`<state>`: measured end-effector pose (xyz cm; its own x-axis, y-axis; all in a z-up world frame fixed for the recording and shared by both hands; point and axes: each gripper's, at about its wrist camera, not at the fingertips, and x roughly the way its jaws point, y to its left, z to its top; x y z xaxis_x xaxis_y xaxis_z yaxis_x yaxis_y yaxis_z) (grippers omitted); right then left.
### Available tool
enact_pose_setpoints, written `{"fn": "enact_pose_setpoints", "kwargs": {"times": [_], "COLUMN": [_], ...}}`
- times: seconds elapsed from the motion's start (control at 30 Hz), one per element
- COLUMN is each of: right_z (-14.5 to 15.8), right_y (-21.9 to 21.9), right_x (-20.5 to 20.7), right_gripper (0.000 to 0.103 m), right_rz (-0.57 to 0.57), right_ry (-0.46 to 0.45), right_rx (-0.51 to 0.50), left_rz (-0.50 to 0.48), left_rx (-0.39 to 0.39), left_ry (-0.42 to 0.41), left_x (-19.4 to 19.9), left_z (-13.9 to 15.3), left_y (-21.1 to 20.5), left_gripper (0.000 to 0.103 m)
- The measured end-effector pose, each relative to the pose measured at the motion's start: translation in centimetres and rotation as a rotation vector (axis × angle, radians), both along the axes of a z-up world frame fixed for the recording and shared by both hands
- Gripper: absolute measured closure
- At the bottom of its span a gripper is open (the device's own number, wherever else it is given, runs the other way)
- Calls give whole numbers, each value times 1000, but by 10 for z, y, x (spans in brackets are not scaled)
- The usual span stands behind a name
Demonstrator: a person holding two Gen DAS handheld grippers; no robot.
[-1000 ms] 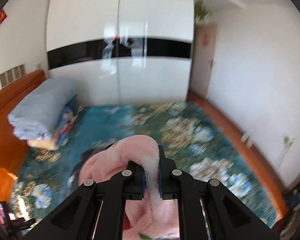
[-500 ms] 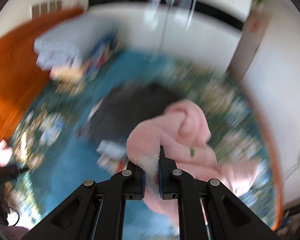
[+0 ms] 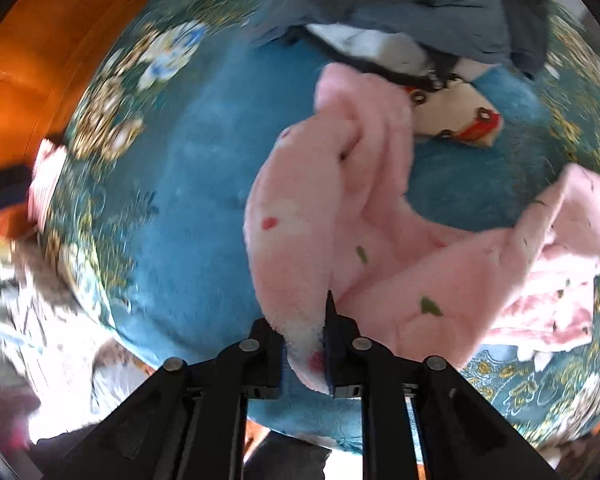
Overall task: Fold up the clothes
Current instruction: 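Grasp the pants with the left gripper while the right gripper holds another part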
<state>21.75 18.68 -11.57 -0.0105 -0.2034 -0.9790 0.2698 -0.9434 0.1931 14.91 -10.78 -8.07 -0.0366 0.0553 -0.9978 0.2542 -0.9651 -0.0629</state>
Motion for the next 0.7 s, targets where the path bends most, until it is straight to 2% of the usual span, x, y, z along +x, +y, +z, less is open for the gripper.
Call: {"fn": "enact_pose_setpoints", "kwargs": {"times": [0.07, 0.1, 0.13, 0.27, 0.33, 0.43, 0.57, 0.67, 0.7], "right_z": [3, 6, 12, 30, 34, 26, 7, -9, -16], "right_y": [6, 11, 19, 58, 87, 141, 196, 216, 220], "right_x": [-1, -1, 0, -6, -10, -16, -31, -54, -63], "right_gripper": [70, 57, 50, 47, 47, 47, 47, 47, 47], "right_rz": [-13, -24, -44, -159, -244, -411, -555, -587, -591], "right_ry": [-8, -11, -11, 46, 66, 47, 10, -13, -19], "right_rx": [-46, -73, -106, -134, -119, -109, -68, -68, -72], "left_rz": [-19, -29, -28, 5, 29, 82, 139, 214, 244], "left_rx": [26, 42, 62, 150, 140, 126, 109, 101, 116], "left_ry": [-12, -11, -9, -22, -47, -144, -210, -276, -293], "left_x": [-21, -34, -48, -104, -128, -152, -162, -159, -156], "left_z": [-15, -22, -28, -62, -84, -121, -153, -174, -179], "left_y": [20, 30, 40, 78, 94, 109, 116, 109, 106], "left_gripper": [0, 0, 0, 0, 0, 0, 2, 20, 29]}}
